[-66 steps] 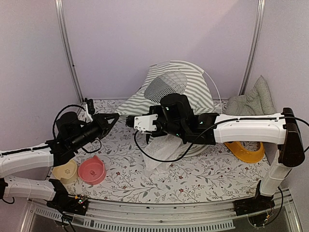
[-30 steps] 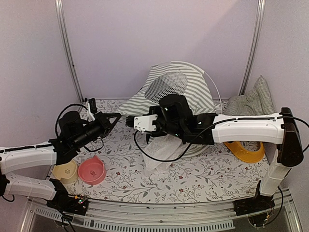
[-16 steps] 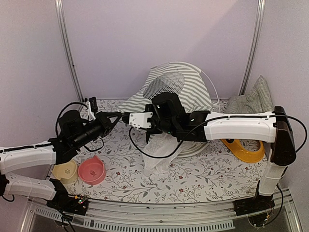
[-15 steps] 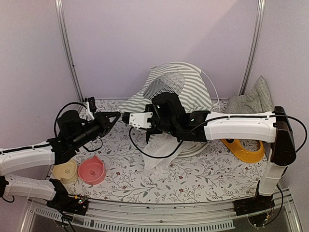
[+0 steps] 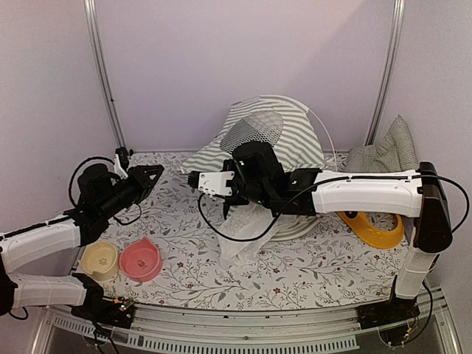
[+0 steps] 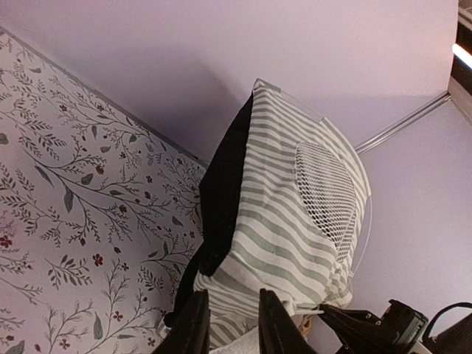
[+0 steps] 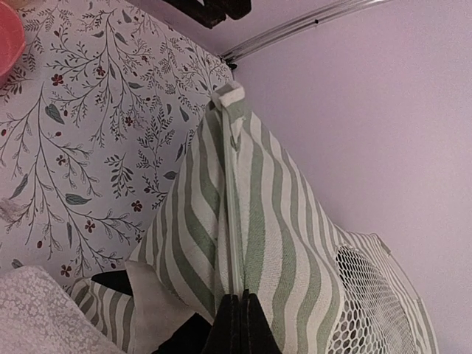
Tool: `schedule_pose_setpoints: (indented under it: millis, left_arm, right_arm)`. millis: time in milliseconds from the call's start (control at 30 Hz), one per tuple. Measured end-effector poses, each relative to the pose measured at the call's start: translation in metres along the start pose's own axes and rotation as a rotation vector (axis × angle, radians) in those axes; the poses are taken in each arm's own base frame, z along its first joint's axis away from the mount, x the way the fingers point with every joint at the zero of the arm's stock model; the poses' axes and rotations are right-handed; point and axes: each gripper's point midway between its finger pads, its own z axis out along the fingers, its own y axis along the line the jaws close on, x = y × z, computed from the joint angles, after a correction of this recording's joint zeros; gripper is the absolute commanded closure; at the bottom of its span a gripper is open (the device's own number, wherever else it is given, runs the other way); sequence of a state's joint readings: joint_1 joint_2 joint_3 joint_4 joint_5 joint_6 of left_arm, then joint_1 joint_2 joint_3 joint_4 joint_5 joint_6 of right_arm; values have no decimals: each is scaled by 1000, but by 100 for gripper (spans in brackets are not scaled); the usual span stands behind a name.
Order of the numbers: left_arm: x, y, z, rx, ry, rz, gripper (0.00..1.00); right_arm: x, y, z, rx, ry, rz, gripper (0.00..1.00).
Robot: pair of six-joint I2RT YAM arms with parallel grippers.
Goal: Set up the pet tent
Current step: Insert the tent pole into the pole socket of the pet tent, then adjust the tent pole in the pole socket of the pet tent.
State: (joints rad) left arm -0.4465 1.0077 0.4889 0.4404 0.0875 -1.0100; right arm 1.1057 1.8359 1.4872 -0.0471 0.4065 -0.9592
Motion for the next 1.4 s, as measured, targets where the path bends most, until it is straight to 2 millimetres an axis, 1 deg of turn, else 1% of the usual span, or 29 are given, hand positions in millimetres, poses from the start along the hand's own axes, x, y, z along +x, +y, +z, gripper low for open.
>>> schedule_pose_setpoints:
  millis: [67, 133, 267, 400, 567, 733, 833, 867, 967, 1000, 1133, 1333, 1400]
  left_arm:
    - [-9, 5, 1, 15, 3, 9, 65]
    - [-9, 8, 5, 34, 29, 5, 61]
    - [6, 4, 11, 113, 98, -51, 59]
    - [22, 9, 14, 146, 138, -131, 58]
    - [26, -1, 20, 207, 140, -182, 56]
    - [31, -6, 28, 235, 150, -205, 56]
    - [30, -10, 31, 249, 148, -209, 63]
    - [29, -12, 31, 255, 146, -208, 69]
    - [26, -19, 33, 269, 141, -192, 94]
    - [25, -20, 33, 271, 140, -192, 100]
    - [23, -27, 32, 282, 138, -161, 100]
    - [16, -33, 24, 276, 113, -124, 100]
    - [13, -37, 20, 279, 99, -112, 100]
  right_arm:
    - [0, 0, -1, -3, -1, 2, 100]
    - [-1, -1, -2, -6, -5, 8, 100]
    - [-3, -3, -4, -7, -16, 22, 100]
    - [-4, -2, -5, -11, -20, 30, 100]
    - [-4, -2, -5, -15, -20, 36, 100]
    - [-6, -4, -6, -18, -26, 45, 100]
    - [-6, -4, -6, -20, -27, 47, 100]
    - [-6, -4, -6, -20, -26, 47, 100]
    - [-5, -4, -6, -22, -24, 46, 100]
    - [-5, -3, -6, -23, -23, 46, 100]
    - [-6, -6, -5, -23, -18, 47, 100]
    - [-10, -22, -1, 7, -14, 82, 100]
    - [-11, -24, 1, 9, -13, 91, 100]
